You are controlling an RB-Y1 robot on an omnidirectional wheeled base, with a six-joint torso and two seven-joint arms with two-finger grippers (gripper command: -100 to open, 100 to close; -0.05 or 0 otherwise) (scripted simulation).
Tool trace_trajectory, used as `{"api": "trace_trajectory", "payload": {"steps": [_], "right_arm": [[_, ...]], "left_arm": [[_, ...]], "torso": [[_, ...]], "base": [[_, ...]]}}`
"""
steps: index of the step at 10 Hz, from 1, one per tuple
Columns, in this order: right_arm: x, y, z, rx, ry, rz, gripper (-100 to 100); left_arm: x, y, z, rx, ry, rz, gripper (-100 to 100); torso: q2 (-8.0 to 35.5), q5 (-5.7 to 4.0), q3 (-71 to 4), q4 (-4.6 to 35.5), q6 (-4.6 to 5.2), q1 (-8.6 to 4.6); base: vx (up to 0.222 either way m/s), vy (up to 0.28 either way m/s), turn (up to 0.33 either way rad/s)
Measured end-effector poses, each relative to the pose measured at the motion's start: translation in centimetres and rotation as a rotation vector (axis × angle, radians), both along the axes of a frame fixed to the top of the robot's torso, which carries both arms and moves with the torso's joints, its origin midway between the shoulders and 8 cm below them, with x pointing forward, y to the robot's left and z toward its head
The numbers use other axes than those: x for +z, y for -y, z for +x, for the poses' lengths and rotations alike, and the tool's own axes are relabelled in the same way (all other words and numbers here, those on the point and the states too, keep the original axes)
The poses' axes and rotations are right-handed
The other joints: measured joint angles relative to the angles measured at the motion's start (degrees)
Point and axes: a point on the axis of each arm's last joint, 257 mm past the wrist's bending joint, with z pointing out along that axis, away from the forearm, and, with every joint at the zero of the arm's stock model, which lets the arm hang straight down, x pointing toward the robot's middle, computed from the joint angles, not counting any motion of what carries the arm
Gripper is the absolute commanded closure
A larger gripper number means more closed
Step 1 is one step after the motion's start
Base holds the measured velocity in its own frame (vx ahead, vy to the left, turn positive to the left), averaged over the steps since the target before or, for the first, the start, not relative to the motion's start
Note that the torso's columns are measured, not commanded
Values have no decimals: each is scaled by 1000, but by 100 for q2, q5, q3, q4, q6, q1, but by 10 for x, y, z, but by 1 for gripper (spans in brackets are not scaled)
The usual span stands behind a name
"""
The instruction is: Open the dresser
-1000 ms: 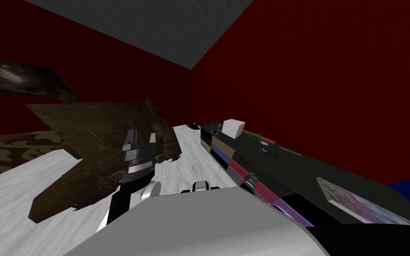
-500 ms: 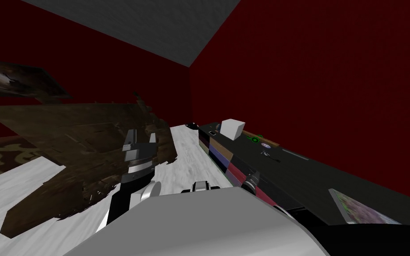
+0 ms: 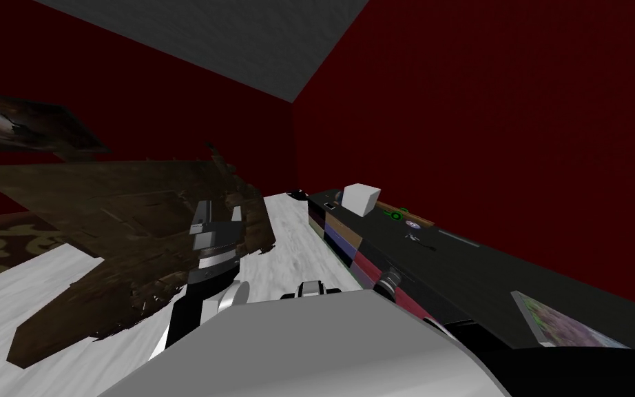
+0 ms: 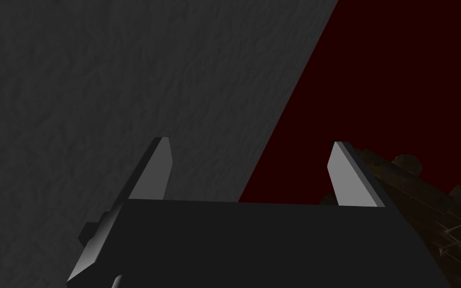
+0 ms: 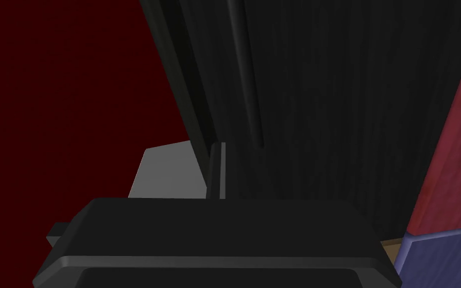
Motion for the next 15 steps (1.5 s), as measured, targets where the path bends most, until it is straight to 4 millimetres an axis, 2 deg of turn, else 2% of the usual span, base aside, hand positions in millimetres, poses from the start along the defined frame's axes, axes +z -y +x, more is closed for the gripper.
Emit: {"api": "trace_trajectory", "payload": {"steps": [3,4,6,10,11,15], "right_arm": [[0,-2,5,5,-2,4,100],[0,-2,5,5,-2,5,-100],[-1,-1,2,3,-3,3,-100],[0,1,-2,-1,-2,-3,-100],[0,1,-2,-1,-2,-3,100],[1,0,3,3,-2,0,100]], "left_arm": [[0,0,0,0,0,0,0],[0,0,0,0,0,0,0],[0,0,0,0,0,1,0],[0,0,0,0,0,0,0],[0,0,0,0,0,0,0],[0,0,0,0,0,0,0]], "torso": [[-22,-10,-13,-6,0,-33],[-45,-15,-27,-11,0,-60],[-62,-27,-38,-17,1,-90],[-1,-2,-2,-1,0,0],[8,0,5,3,0,1],[6,-3,3,1,0,-9]], "base": [[-108,134,-16],[21,-77,8],[87,-154,16],[77,-92,9],[7,-6,0],[-102,148,-16]]}}
